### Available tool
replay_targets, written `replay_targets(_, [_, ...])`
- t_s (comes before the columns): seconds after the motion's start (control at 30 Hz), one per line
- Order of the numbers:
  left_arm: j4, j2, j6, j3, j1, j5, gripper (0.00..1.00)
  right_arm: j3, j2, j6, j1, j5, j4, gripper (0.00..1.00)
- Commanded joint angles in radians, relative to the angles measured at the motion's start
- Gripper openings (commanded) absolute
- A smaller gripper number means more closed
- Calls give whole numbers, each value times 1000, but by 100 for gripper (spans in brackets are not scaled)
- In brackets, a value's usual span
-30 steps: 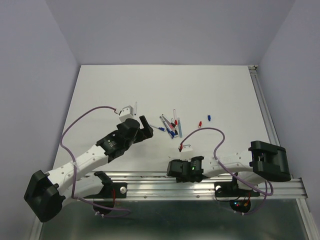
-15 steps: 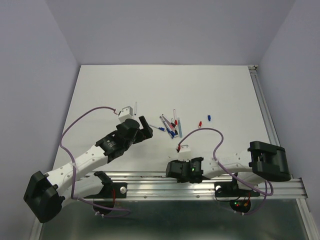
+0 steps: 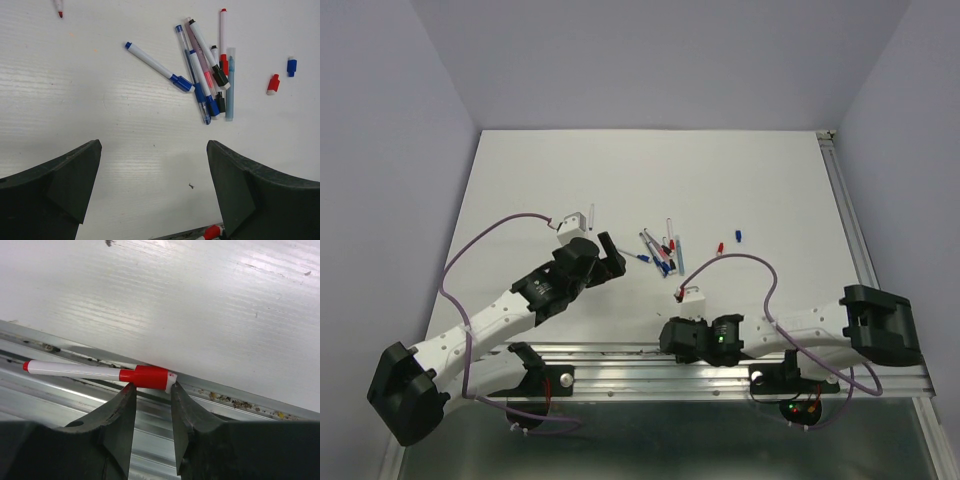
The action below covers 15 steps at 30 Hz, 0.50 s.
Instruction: Open the pen caps
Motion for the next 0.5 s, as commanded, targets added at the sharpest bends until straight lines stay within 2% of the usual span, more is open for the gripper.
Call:
replay_targets(0.0, [6, -30, 22, 2, -5, 0, 99, -21, -87, -54, 10, 53, 66, 16])
replay_targets(0.13, [39, -66, 38, -1, -5, 40, 99, -8, -151, -63, 10, 58, 83, 15])
replay_targets(0.27, [87, -107, 29, -15, -5, 78, 99, 50, -179, 26, -16, 134, 14, 16])
replay_targets(0.37, [173, -136, 19, -49, -5, 126, 99, 68, -181, 37, -100, 133, 38, 16])
replay_targets(0.47, [234, -162, 3, -84, -7, 163, 99, 78, -176, -10, -206, 51, 109, 17])
